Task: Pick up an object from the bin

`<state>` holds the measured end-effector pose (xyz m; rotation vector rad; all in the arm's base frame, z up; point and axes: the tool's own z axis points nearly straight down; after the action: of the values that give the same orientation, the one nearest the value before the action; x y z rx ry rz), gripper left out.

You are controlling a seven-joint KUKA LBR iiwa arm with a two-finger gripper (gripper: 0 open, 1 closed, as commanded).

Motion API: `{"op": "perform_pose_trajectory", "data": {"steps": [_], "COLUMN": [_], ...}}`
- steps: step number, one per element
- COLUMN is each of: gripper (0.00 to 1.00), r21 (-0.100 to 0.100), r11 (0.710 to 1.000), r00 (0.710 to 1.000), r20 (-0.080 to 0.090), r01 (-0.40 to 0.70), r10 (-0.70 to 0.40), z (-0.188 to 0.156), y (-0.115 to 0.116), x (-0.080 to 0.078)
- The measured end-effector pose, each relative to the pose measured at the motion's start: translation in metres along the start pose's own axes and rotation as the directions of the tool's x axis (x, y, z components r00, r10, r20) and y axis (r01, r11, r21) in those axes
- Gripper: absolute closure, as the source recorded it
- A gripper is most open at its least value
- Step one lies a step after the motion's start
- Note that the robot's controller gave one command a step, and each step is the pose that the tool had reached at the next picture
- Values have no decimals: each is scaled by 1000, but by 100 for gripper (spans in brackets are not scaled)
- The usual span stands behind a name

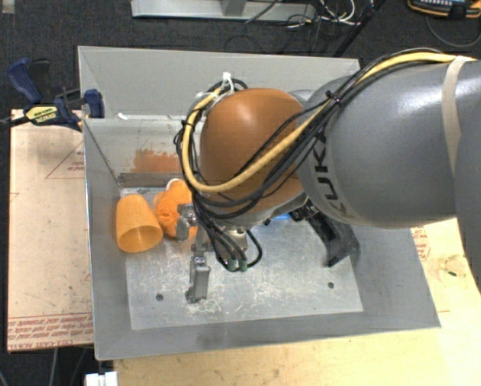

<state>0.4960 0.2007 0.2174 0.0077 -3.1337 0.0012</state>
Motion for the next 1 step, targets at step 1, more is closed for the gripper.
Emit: {"op": "perform_pose_trajectory", "data": {"steps": [1], "gripper": [0], "r21": [-2], "r11": [1000], "r00": [1000], "r20": [8], "r01": [-5], "r10": [5], "z": [-5], "y": [-1], "x": [-2]}}
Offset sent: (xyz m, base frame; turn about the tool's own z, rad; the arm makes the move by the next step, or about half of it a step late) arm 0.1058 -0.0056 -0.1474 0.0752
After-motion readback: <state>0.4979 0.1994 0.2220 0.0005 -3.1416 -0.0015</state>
